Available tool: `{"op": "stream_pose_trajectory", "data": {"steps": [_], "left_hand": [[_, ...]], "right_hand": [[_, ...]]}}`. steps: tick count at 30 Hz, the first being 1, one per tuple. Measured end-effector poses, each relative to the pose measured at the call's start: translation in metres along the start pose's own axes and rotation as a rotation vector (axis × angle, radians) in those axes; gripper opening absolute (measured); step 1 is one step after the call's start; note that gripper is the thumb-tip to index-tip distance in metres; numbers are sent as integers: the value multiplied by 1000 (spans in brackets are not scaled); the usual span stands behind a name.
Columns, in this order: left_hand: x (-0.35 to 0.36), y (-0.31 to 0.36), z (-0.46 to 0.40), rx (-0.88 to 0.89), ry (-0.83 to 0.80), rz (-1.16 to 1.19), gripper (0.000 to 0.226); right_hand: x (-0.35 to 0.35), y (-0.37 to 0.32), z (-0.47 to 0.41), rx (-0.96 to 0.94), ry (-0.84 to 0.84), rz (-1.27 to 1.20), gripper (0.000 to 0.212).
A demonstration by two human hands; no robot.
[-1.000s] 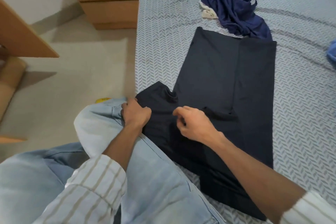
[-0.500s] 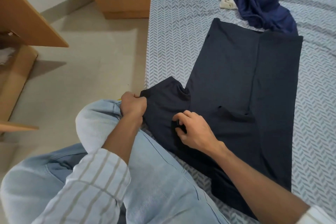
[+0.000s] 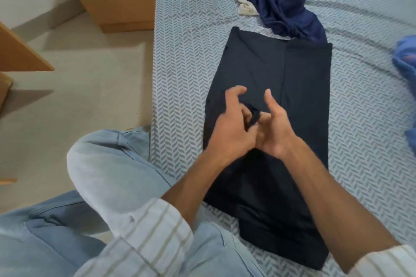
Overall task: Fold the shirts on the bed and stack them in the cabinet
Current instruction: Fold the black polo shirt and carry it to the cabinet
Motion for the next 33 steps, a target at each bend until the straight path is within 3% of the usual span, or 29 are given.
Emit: {"op": "stream_pose_trajectory", "data": {"steps": [2, 5, 9, 12, 15, 18, 20, 24, 28, 31, 33], "left_hand": [[20, 1, 13, 66, -45, -78, 87], [34, -19, 33, 86, -23, -439, 97], [42, -42, 50, -27, -167, -921, 105], [45, -53, 60, -66, -289, -1103, 100], [49, -61, 65, -79, -382, -1132, 71], [51, -52, 68, 29, -390, -1105, 40], [53, -48, 68, 77, -397, -1085, 28], [60, -48, 57, 72, -407, -1014, 28], [68, -40, 25, 96, -260, -817, 23], [68, -37, -8, 6, -157, -722, 25], [67, -42, -33, -158, -115, -733, 39]], "right_hand": [[-19, -10, 4, 9, 33, 124, 51], [-40, -18, 7, -39, 156, 337, 10], [-53, -17, 14, -92, 301, 366, 14], [-60, -17, 28, -128, 380, 355, 16], [-70, -12, 44, -158, 429, 319, 16], [-85, -2, 64, -173, 465, 255, 5], [-102, 9, 77, -152, 524, 255, 14], [-131, 30, 91, -84, 640, 406, 8], [-149, 34, 89, -32, 672, 650, 7], [-151, 26, 83, -11, 661, 832, 12], [-150, 18, 78, 42, 631, 960, 13]]}}
Point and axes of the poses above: each hand's wrist, its own z-axis away from the middle knuckle, its own x-axis out of the palm, y = z × x, the point moved 8 cm from there along -z, towards the middle knuckle, and after that the axes turned 5 degrees about -x, right-handed, at the moved point
